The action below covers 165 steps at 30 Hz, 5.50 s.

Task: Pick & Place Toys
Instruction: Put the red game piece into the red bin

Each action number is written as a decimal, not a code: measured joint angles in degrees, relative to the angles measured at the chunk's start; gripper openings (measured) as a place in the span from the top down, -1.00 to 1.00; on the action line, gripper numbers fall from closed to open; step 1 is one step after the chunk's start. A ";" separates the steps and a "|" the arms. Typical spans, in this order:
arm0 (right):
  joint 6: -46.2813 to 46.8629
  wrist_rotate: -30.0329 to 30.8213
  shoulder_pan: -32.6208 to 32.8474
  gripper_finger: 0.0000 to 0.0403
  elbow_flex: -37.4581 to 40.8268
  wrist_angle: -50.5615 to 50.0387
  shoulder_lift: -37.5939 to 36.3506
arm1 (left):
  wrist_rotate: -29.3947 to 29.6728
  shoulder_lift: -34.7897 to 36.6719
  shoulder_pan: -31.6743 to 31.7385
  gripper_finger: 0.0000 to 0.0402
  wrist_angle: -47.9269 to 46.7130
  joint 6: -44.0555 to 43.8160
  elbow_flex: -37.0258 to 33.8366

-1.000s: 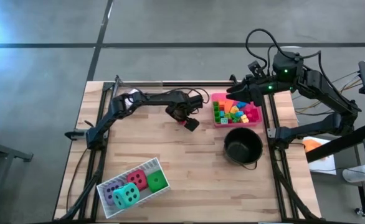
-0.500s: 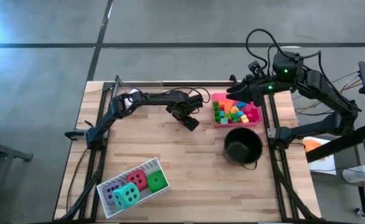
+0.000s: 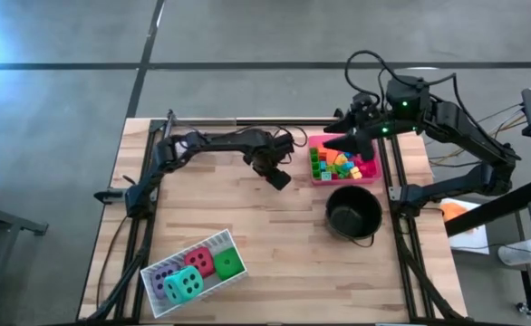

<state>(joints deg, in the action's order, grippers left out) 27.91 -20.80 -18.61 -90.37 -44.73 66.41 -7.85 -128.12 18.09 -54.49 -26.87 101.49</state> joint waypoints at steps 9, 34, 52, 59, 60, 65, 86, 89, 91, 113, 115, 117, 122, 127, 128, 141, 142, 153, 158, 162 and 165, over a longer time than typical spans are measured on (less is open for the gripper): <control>-19.85 8.93 0.57 -0.68 -0.28 1.14 -0.42 | -2.94 18.16 0.19 0.33 2.86 -1.15 0.00; -65.76 41.44 19.90 -0.68 -0.26 26.00 6.00 | -23.71 35.70 1.20 0.33 46.46 -23.13 0.07; -64.05 37.33 20.26 -0.68 -0.28 34.13 10.43 | -23.05 35.61 -2.98 0.33 52.12 -24.17 0.04; -65.76 37.31 20.26 -0.68 -0.28 35.57 11.25 | -23.03 35.61 -3.21 0.33 52.10 -24.15 0.04; -65.92 37.34 20.26 -0.67 -0.28 36.01 11.26 | -23.03 35.61 -3.21 0.33 51.93 -24.13 0.04; -66.08 37.36 20.26 -0.47 -0.28 36.66 11.50 | -23.05 35.61 -3.22 0.33 51.92 -24.15 -0.49; -65.73 39.02 20.24 0.37 -0.22 36.66 11.41 | -23.38 35.36 -3.41 -0.16 51.31 -22.77 -0.59; -60.65 39.00 19.86 0.37 -0.24 36.61 9.98 | -23.70 35.59 -3.43 -0.46 50.70 -22.61 -0.61; -58.72 38.95 19.54 0.37 -0.26 36.58 8.70 | -23.63 36.09 -3.38 -0.62 49.07 -22.46 -0.61; -5.52 24.80 -13.37 0.37 11.53 -11.50 0.21 | 13.50 50.59 -4.63 -0.81 -7.03 -17.46 -0.55; -5.33 20.92 -15.75 0.37 15.28 -11.51 -0.04 | 17.09 50.57 -5.54 -0.81 -9.34 -18.57 -0.59; -5.29 17.93 -17.72 0.37 19.26 -11.49 0.02 | 19.24 50.64 -6.33 -0.81 -10.71 -19.36 -0.59; -1.30 17.43 -20.88 0.37 27.44 -9.56 1.97 | 20.49 50.65 -7.15 -0.81 -12.55 -20.24 -0.59; 1.91 17.69 -21.43 0.37 32.52 -4.27 6.94 | 23.38 50.65 -7.17 -0.81 -15.59 -25.62 -0.59; 1.93 17.69 -21.42 0.37 33.31 -4.07 8.05 | 23.48 50.65 -7.17 -0.81 -15.80 -25.42 -0.59; 1.62 17.67 -21.42 0.37 37.88 0.08 15.55 | 23.63 50.65 -7.10 -0.81 -21.50 -28.33 -0.59; 1.48 17.66 -21.42 0.37 38.06 0.46 15.67 | 23.76 50.65 -7.10 -0.81 -21.65 -28.25 -0.59; 0.39 17.56 -21.42 0.37 41.53 2.80 16.84 | 23.81 50.65 -7.10 -0.82 -21.63 -27.26 -0.59; 0.47 16.46 -21.49 0.37 43.00 3.84 17.25 | 23.87 50.65 -7.10 -0.82 -21.63 -27.17 -0.59; 0.43 16.44 -21.46 0.37 43.12 3.98 17.22 | 23.94 50.65 -7.10 -0.82 -21.63 -27.17 -0.59; 0.41 16.42 -21.44 0.37 43.15 4.08 16.90 | 23.94 50.65 -7.10 -0.82 -21.63 -27.17 -0.59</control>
<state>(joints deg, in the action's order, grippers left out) 28.32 -4.38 -40.05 -47.22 -40.65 83.30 16.10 -77.47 10.98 -76.12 -54.04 100.90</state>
